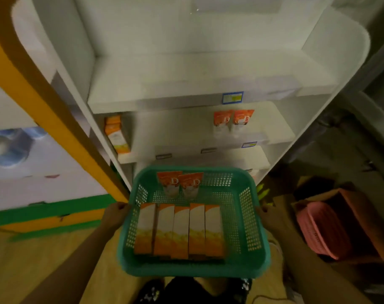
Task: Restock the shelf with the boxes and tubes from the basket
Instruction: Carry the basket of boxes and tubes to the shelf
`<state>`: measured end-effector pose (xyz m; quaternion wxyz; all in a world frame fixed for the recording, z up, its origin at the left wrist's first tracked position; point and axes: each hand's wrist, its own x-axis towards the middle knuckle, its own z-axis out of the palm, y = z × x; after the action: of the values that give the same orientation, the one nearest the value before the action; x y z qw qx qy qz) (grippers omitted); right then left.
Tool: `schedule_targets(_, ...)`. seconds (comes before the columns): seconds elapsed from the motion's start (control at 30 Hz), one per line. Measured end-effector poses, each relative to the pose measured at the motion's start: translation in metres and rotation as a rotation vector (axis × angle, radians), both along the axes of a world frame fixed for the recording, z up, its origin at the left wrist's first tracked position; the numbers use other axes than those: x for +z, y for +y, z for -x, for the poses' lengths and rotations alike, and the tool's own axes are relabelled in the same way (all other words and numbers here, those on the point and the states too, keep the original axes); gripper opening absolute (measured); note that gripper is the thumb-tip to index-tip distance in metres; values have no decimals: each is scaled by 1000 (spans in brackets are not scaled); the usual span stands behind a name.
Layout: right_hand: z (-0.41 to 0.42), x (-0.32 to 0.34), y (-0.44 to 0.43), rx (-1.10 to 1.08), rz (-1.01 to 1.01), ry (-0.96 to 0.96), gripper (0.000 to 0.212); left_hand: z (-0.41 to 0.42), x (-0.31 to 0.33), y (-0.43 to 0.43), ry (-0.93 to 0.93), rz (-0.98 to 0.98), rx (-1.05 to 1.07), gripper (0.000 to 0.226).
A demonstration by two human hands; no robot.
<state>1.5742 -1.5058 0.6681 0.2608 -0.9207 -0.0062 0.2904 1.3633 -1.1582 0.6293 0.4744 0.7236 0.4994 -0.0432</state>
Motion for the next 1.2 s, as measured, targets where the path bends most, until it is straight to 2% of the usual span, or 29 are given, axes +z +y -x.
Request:
schedule_targets(0.13, -42, -35, -21, 13, -46, 28, 38, -13, -26, -37, -20, 31, 92, 32)
schedule_targets(0.3, -70, -97, -35, 27, -62, 54, 34, -27, -77, -64, 9, 40, 144, 24)
schedule_targets(0.47, -83, -191, -32, 56, -46, 24, 30, -35, -165, -68, 34, 35, 173, 27)
schedule_targets(0.57, -86, -252, -26, 90, -23, 15, 26, -36, -222, -62, 59, 30, 152, 38)
schedule_targets(0.67, -90, -311, -17, 109, 1, 6, 33, -36, -282, -55, 75, 30, 151, 31)
schedule_targets(0.87, -95, -424, -6, 158, -3, -1, 34, -39, -392, -49, 108, 10, 149, 29)
schedule_targets(1.07, -100, -515, 0, 214, 33, -8, 34, -48, -490, -39, 142, -36, 108, 29)
schedule_targets(1.2, -107, -552, 9, 315, 86, 16, 34, -54, -541, -36, 171, -11, 122, 31)
